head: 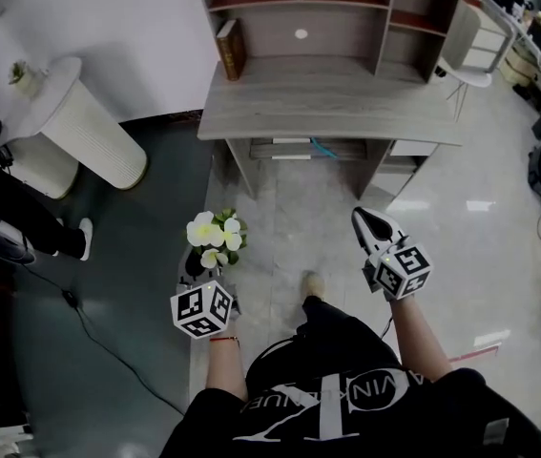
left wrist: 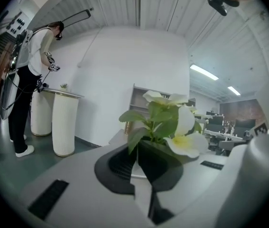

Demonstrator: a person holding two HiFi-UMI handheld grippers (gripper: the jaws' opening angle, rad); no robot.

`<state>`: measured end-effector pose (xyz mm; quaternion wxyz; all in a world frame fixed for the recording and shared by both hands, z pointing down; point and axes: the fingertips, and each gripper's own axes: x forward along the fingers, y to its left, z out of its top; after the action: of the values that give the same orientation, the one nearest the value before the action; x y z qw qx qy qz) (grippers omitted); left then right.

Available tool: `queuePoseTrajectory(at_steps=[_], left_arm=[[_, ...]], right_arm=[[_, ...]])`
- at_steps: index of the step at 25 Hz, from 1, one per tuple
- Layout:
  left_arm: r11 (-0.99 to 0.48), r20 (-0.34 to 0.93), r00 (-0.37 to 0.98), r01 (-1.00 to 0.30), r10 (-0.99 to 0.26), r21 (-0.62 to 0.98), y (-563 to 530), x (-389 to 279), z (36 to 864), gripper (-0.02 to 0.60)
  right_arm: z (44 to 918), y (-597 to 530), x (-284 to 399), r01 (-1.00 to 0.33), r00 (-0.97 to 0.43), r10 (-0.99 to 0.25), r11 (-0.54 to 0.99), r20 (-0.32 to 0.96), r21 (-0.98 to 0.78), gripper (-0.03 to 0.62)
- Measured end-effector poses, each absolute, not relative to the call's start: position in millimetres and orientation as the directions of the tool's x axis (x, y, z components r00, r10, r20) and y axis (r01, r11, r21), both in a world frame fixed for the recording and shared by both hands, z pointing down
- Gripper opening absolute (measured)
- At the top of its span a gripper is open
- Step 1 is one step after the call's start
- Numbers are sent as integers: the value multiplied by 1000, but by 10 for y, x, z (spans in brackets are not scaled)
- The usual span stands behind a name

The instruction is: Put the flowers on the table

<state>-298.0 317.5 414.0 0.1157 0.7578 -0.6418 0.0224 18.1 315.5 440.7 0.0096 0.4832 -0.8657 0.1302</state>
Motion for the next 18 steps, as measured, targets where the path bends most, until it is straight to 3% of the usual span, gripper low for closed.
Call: queuePoseTrajectory(at_steps=[18], left_arm=[[-152,159,171,-981,-972,122,1680,-2478,4002,15]], right_arm=[[4471,1682,636,-817,-554,-826,514,109,-261,11]])
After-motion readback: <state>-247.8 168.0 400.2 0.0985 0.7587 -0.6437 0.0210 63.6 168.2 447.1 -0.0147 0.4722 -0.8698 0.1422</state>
